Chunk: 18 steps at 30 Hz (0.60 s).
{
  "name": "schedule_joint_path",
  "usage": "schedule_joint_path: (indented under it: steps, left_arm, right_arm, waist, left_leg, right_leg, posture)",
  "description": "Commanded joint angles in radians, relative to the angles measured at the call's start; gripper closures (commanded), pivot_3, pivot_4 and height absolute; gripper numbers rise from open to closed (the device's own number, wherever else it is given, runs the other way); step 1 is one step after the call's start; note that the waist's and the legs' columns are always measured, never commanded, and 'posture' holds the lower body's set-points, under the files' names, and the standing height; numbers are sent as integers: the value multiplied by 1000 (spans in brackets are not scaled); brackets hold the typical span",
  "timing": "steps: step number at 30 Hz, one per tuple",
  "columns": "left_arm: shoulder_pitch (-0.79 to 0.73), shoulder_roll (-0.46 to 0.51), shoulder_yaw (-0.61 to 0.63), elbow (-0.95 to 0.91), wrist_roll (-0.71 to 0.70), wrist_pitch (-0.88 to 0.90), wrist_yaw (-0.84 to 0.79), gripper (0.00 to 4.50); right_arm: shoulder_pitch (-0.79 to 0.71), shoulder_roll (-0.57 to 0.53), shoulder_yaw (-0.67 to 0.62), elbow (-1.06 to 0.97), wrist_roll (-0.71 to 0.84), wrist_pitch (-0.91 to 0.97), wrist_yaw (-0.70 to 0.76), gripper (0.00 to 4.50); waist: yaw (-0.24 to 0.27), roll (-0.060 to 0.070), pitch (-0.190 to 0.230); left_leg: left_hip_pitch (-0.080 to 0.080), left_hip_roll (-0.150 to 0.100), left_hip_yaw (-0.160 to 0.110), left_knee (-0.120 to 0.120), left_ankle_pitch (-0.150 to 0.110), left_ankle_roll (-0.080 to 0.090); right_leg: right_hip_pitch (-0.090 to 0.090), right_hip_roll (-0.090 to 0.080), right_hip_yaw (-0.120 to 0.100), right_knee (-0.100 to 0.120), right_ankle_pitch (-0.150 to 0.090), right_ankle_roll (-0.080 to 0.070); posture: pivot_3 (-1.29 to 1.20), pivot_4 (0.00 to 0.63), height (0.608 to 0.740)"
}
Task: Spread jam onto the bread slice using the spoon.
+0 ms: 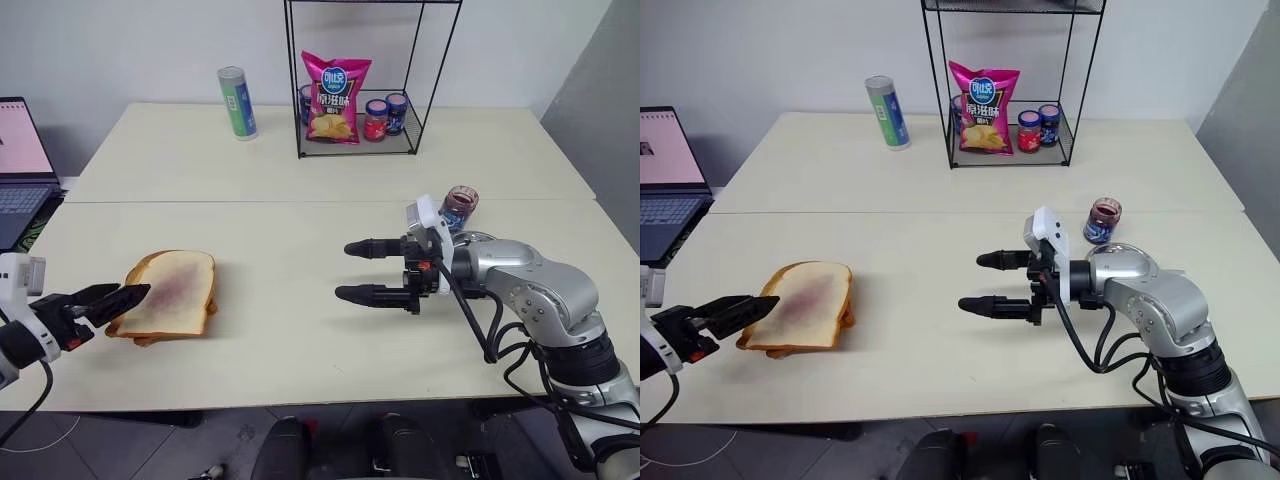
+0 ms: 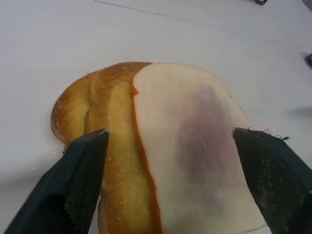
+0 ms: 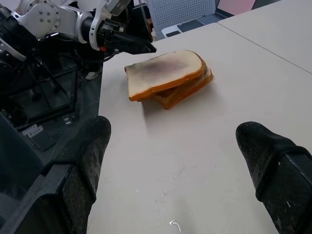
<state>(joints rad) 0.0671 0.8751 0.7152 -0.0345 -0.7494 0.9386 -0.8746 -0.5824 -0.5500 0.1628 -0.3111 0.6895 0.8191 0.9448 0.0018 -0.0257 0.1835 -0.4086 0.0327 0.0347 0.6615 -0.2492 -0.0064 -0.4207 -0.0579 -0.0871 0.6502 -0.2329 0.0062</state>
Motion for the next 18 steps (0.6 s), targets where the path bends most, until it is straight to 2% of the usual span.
schedule_joint_path:
  steps: [1,13,18]
  left_arm:
    - [3,1,-9,-20,-12,2,1,367]
    - [-5,-14,-98,19,19,-19,-10,367]
    - [-9,-23,-114,25,21,-35,-5,1135]
  right_arm:
    - [-19,-4,-19,-30,12,0,5,0]
    - [-15,-8,-28,-34,6,0,-13,0]
    - [-20,-8,-32,-30,10,3,-17,0]
  waist:
    - [0,0,0]
    - [1,0,0]
    - [2,0,0]
  left_leg:
    - [0,0,0,0,0,0]
    - [0,-1,0,0,0,0]
    - [0,-1,0,0,0,0]
  right_leg:
    - [0,0,0,0,0,0]
    - [0,0,0,0,0,0]
    - [0,0,0,0,0,0]
  posture:
    - [0,150,740]
    - [0,150,740]
    - [0,150,740]
